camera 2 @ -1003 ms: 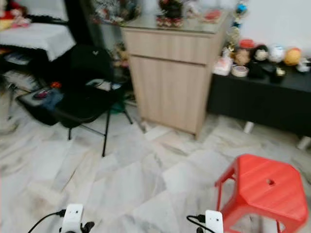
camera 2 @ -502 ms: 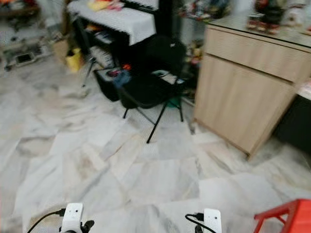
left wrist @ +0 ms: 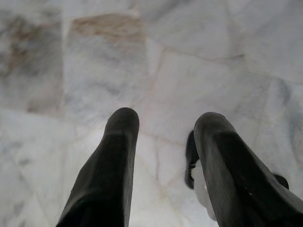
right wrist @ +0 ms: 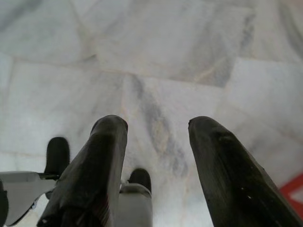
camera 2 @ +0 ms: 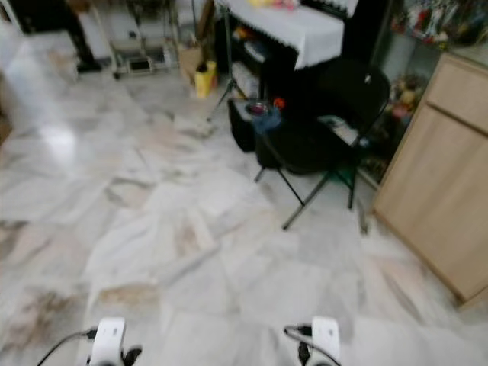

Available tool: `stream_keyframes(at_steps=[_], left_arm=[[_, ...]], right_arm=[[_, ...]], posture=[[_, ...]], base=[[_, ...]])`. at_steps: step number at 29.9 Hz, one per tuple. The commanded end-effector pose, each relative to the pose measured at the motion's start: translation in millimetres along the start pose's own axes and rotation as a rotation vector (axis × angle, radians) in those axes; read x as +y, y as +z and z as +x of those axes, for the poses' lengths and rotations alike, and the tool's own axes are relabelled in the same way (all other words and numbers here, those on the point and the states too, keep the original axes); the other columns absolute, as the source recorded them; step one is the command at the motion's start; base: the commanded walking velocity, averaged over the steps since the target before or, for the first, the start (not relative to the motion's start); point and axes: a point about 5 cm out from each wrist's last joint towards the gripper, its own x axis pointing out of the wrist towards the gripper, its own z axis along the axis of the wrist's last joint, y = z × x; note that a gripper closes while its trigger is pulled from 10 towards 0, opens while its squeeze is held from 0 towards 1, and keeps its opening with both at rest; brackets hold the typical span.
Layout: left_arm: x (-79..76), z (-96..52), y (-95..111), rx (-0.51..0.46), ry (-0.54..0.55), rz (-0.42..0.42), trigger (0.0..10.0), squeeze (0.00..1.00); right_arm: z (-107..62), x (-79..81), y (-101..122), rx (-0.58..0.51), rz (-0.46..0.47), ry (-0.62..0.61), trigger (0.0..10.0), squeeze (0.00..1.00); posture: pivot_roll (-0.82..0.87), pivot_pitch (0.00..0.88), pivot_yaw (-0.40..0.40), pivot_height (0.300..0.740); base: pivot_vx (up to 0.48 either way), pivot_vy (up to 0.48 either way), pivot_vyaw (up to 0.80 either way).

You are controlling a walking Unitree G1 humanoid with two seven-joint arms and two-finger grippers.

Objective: Hang keys on a hook

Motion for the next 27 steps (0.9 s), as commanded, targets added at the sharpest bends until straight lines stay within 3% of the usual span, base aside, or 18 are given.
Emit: stream_keyframes(at_steps=[1, 10, 15, 27], left_arm=[[-0.5, -1.1, -5.8, 0.024, 0.002, -0.006, 10.0, 0.0], [-1.2, -1.2, -6.0, 0.023, 0.002, -0.01, 10.0, 0.0], [-1.4, -1.2, -6.2, 0.023, 0.002, -0.012, 10.0, 0.0], [-1.2, -1.2, -6.0, 0.022, 0.002, -0.009, 10.0, 0.0]], right_arm=[[-1.0, -6.2, -5.6, 0.02, 0.0, -0.015, 10.0, 0.0], [-0.9, -7.1, -5.3, 0.023, 0.003, -0.009, 10.0, 0.0], [-0.8, -5.6, -5.6, 0.026, 0.052, 0.008, 10.0, 0.0], [-0.9, -3.0, -6.6, 0.035, 0.025, 0.019, 10.0, 0.0]], posture=[[0.0, 0.0, 0.0, 0.74], [0.0, 0.0, -0.004, 0.74], [0.0, 0.0, -0.004, 0.74], [0.0, 0.0, -0.006, 0.74]], base=[[0.0, 0.0, 0.8], [0.0, 0.0, 0.72], [0.0, 0.0, 0.0], [0.0, 0.0, 0.0]])
